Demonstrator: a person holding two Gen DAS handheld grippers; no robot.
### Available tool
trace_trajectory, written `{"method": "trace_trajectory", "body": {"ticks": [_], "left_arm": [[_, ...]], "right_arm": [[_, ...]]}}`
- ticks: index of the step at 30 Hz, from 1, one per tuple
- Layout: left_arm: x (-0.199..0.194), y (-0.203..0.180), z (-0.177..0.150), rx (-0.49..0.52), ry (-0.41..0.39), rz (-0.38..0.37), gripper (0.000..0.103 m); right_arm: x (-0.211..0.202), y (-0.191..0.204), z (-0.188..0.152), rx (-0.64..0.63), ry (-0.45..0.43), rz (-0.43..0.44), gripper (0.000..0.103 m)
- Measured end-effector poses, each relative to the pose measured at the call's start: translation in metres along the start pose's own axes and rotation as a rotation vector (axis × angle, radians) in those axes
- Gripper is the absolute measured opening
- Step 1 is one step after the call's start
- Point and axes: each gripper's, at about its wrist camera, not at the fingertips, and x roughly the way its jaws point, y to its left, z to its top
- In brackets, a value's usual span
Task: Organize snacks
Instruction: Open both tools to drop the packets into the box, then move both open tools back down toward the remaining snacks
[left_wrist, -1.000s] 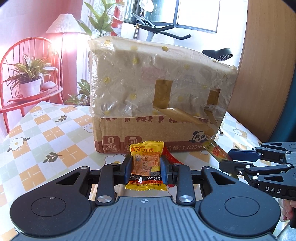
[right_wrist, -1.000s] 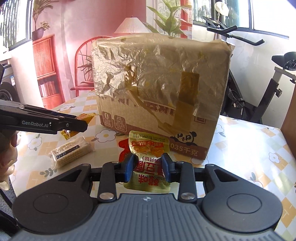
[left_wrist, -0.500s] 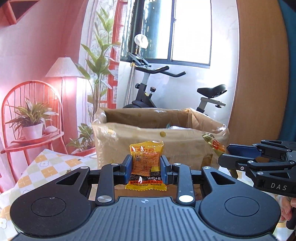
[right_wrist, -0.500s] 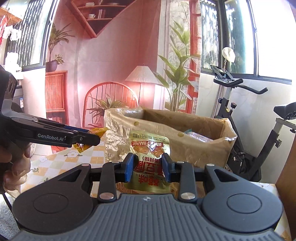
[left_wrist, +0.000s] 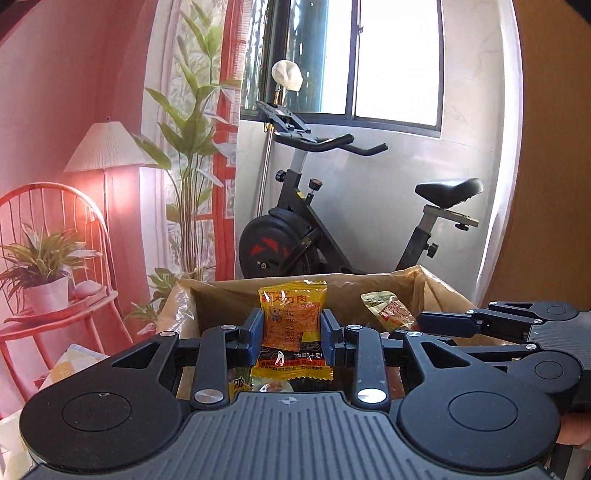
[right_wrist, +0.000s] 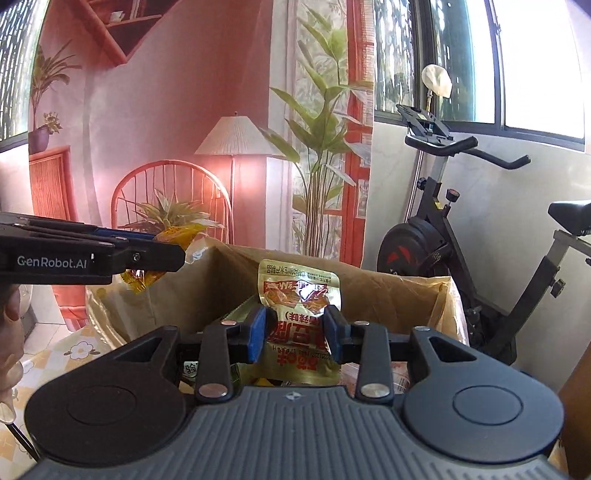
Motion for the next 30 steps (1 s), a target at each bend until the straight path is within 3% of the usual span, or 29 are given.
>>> {"method": "trace_trajectory", "body": {"ticks": [3, 5, 7, 12, 15, 23, 30], "left_arm": [[0.015, 0.004, -0.001, -0.011, 0.049, 0.026, 0.045], [0.018, 0.008, -0.003, -0.026, 0.066, 0.027, 0.060], [0.013, 0.012, -0.007, -0.025, 0.055, 0.022, 0.063], [-0.002, 0.017, -0.012, -0.027, 0.067, 0.009, 0.064], [-0.021, 0.018, -0.013, -0.018, 0.054, 0.008, 0.068], [-0.074, 0.025, -0.018, -0.015, 0.017, 0.010, 0.071], [-0.103, 0.034, -0.044, -0.038, 0.038, 0.006, 0.072]], "right_arm": [[0.014, -0.012, -0.003, 0.043, 0.059, -0.025, 0.044], [0.012, -0.017, -0.005, 0.050, 0.064, -0.035, 0.049], [0.005, -0.021, -0.006, 0.059, 0.053, -0.030, 0.068], [-0.017, -0.024, -0.007, 0.066, 0.039, -0.007, 0.070], [-0.034, -0.021, -0.007, 0.071, 0.025, 0.011, 0.076], [-0.073, -0.006, -0.023, 0.111, -0.001, 0.053, 0.079], [-0.102, 0.015, -0.046, 0.118, -0.029, 0.069, 0.079]]}}
